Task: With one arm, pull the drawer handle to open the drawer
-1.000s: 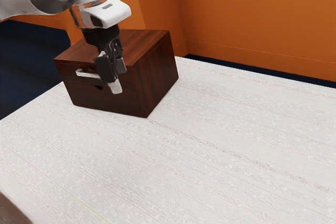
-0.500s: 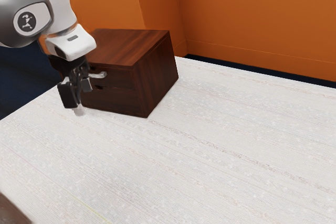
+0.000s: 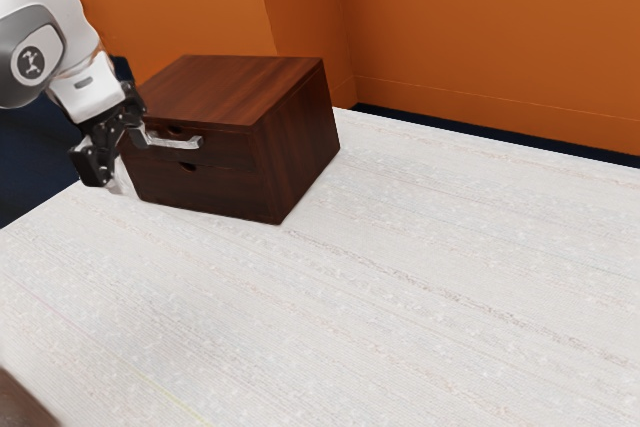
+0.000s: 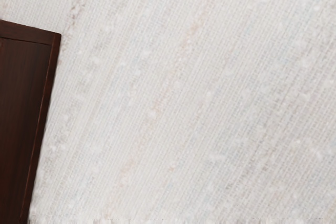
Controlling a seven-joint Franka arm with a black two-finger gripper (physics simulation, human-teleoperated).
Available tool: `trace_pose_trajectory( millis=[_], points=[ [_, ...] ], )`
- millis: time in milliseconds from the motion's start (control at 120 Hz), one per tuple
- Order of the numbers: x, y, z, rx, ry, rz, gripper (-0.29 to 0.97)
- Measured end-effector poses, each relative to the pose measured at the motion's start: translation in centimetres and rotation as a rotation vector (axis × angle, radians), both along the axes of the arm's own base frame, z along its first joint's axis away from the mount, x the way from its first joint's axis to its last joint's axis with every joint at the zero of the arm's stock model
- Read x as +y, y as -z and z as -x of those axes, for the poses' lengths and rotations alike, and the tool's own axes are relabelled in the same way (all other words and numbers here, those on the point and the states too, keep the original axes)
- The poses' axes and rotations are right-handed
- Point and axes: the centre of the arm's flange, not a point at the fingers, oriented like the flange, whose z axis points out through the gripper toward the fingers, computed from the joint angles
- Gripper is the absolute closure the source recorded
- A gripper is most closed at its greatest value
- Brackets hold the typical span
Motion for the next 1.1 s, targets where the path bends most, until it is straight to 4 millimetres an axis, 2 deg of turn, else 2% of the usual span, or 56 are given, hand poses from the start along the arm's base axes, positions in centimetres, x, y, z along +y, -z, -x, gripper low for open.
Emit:
trace_pose_trajectory(
  millis=[100,242,417,525,592,725,842,1100],
  points=[
    [1.5,0.3,-0.2,-0.019,0.065,-0.011,0.00],
    [4.5,2.2,-1.1,-0.063,0.135,0.021,0.02],
    [7.3,3.4,-2.2,-0.127,0.212,0.017,0.20],
    [8.6,3.3,-2.9,-0.168,0.251,0.007,0.28],
    [9.0,3.3,-3.8,-0.183,0.282,-0.008,0.31],
    [8.2,3.8,-6.7,-0.205,0.366,-0.021,0.35],
    [10.6,4.1,-7.0,-0.233,0.376,-0.021,0.36],
    [12.4,4.8,-8.4,-0.241,0.445,-0.055,0.37]
  ],
)
